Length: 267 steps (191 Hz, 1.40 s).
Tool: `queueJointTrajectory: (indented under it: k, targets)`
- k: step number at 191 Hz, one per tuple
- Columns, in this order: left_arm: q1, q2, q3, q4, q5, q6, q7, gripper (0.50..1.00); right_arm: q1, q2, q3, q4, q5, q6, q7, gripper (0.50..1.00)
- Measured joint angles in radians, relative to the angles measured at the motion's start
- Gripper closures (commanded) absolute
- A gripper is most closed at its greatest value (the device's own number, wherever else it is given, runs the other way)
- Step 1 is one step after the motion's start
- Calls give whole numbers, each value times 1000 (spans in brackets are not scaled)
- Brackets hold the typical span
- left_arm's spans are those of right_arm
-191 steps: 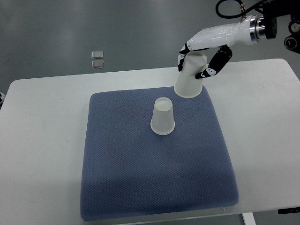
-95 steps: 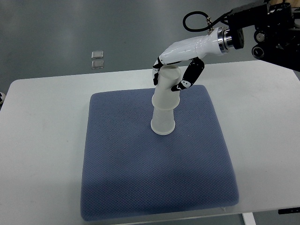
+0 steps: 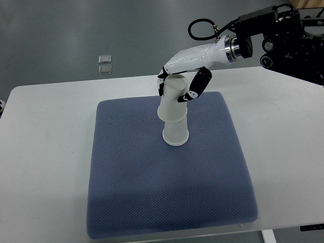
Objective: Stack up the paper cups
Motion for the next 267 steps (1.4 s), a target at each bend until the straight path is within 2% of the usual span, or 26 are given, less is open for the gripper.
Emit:
queueJointTrajectory:
  k: [137,144,145,147,148,149,150,151,152,153,154,155,156,157,159,160,163,169,197,267]
  targets:
    - [0,0,0,0,0,0,0,500,-94,-2,-3,-37,-16,-49,0,946]
    - [0,0,0,0,0,0,0,500,-100,-2,-2,-37,-16,-55,0,916]
    - [0,0,0,0,0,0,0,500,-101,-2,-2,-37,-16,-55,0,894]
    - [0,0,0,0,0,0,0,500,-103,-1,-2,-37,-16,-57,0,893]
    - [0,0,0,0,0,0,0,500,-104,-1,-2,-37,-16,-58,0,867]
    - [0,0,0,0,0,0,0,500,-104,-1,-2,-37,-16,-59,0,867]
    - [0,0,0,0,0,0,0,500,-105,-1,-2,-37,-16,-60,0,834]
    - [0,0,0,0,0,0,0,500,-106,-1,-2,-37,-16,-60,0,834]
    - [0,0,0,0,0,0,0,500,-106,-1,-2,-37,-16,-61,0,802]
    - [0,0,0,0,0,0,0,500,-107,-1,-2,-37,-16,-61,0,801]
    - [0,0,0,0,0,0,0,500,-107,-1,-2,-37,-16,-62,0,767]
    - [0,0,0,0,0,0,0,500,-108,-1,-2,-37,-16,-63,0,767]
    - [0,0,0,0,0,0,0,500,-108,-1,-2,-37,-15,-63,0,736]
    - [0,0,0,0,0,0,0,500,-109,-1,-1,-37,-15,-64,0,736]
    - [0,0,0,0,0,0,0,500,-109,-1,-1,-37,-14,-65,0,683]
    - [0,0,0,0,0,0,0,500,-110,-1,-1,-37,-12,-66,0,683]
    - [0,0,0,0,0,0,0,500,-110,-1,-1,-37,-9,-69,0,640]
    - [0,0,0,0,0,0,0,500,-111,-1,0,-38,-5,-72,0,611]
    - [0,0,0,0,0,0,0,500,-111,-1,11,-38,13,-75,0,589]
    - [1,0,0,0,0,0,0,500,-71,5,47,-36,24,-52,-1,589]
